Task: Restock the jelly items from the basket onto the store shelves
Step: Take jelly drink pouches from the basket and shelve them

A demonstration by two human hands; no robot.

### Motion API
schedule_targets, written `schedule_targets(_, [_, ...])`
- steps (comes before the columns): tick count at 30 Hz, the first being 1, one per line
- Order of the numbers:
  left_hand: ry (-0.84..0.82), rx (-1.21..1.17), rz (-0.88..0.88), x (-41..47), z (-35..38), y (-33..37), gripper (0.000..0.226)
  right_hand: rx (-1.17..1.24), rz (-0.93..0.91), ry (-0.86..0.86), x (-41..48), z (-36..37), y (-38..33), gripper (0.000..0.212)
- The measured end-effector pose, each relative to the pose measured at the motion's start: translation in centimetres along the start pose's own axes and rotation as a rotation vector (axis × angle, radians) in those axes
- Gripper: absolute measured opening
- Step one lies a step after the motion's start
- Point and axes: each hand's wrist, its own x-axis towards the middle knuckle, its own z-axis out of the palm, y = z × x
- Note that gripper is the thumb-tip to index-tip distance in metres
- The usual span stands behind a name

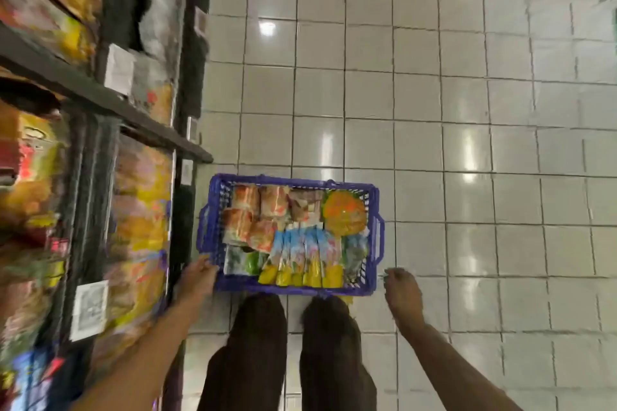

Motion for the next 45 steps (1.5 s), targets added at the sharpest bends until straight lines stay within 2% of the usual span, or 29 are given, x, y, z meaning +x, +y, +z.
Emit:
schedule_targets(3, [0.073,0.077,-0.006,6.7,2.5,-0.7,0.033,0.080,-0.030,0.187,6.9,4.0,-1.7,0.039])
schedule_targets(4, [0.105,0.066,-0.023,8.8,3.3,-0.8,0.037,0.090,-0.017,0.217,9.0,5.0,-2.6,0.047])
schedule_targets(6, [0.189,0.065,-0.075,12.3,4.6,-1.9,0.058,0.055,0.026,0.241,13.0,7.0,-1.9,0.063])
schedule_targets(8, [0.317,0.071,-0.067,14.6,5.1,-2.8,0.061,0.019,0.104,0.253,16.3,8.3,-0.6,0.073])
schedule_targets(10, [0.363,0.050,-0.013,16.4,5.4,-3.6,0.054,0.056,0.116,0.225,18.5,9.4,0.4,0.068])
schedule_targets(14, [0.301,0.040,-0.007,18.5,4.9,-4.9,0.054,0.203,0.039,0.207,20.1,10.8,2.1,0.039])
schedule_targets(18, [0.304,-0.004,-0.031,18.7,4.9,-4.9,0.042,0.261,0.059,0.152,20.9,9.9,2.3,0.035])
schedule_targets(25, [0.334,-0.163,-0.111,17.8,5.4,-3.6,0.043,0.411,0.192,0.066,21.1,8.3,1.9,0.025])
schedule_targets(29, [0.363,-0.213,-0.074,14.4,4.9,-2.8,0.025,0.483,0.204,0.088,19.3,6.2,2.4,0.023])
schedule_targets(34, [0.383,-0.235,-0.031,6.1,2.1,0.3,0.028,0.537,0.221,0.127,13.1,0.8,2.7,0.023])
schedule_targets(41, [0.392,-0.208,0.097,-10.3,-2.9,7.6,0.032,0.601,0.162,0.172,0.6,-11.8,1.1,0.024])
schedule_targets(45, [0.393,-0.240,0.126,-20.1,-5.7,11.1,0.027,0.628,0.125,0.195,-6.6,-19.5,0.0,0.026])
